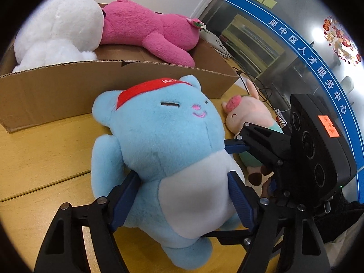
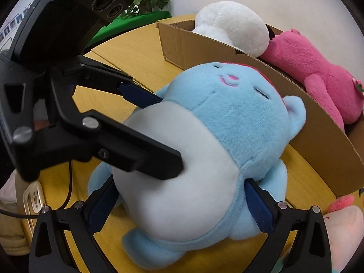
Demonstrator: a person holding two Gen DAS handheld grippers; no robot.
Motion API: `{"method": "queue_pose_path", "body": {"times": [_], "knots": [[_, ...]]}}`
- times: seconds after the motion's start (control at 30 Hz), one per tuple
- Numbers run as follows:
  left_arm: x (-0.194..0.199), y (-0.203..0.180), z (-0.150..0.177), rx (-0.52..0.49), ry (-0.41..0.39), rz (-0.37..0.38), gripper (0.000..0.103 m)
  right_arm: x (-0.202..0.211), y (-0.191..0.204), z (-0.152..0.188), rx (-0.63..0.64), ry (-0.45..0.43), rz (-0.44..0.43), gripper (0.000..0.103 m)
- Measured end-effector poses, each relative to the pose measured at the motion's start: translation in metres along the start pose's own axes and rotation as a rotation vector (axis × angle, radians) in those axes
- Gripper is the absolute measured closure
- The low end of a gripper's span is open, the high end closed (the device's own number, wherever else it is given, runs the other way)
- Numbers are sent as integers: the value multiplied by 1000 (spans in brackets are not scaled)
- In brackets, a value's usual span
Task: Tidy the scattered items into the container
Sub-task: 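Close the left and right grippers on the blue bear's body, then lift the blue bear with both grippers and carry it into the box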
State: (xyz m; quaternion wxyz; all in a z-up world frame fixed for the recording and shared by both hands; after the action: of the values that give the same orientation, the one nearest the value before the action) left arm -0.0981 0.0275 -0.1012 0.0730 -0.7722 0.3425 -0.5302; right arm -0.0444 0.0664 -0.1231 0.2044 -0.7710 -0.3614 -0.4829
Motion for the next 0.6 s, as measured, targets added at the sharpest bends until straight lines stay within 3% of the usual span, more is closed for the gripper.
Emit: {"method": "queue_pose_path", "body": {"times": [0.13,0.33,0.47,0.6], "knots": [[3,-10,1,-4,-6,2,37,13,-4,5,-63,-26,-42,15],[28,-30,-10,-35,-54,-19,40,36,4,1,-63,-97,0,21],[66,-51,-40,-101,-141,-57,40,75,-3,-26,-25,-185,50,21],[104,-63,-93,-179,-246,-111,40,113,-24,-71,50,-266,107,21]]}}
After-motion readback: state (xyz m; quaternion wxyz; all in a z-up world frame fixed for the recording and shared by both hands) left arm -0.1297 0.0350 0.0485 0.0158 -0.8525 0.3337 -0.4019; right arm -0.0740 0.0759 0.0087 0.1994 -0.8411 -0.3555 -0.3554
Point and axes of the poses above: each gripper's, at about its wrist camera, not at the fingertips, and x roughly against the way its jaws point, y to its left, z to its underside, the point moved 6 cm from there along -x, roughly the way its jaws point, and after that the axes turned 6 degrees about y, right-handed, at the moved point
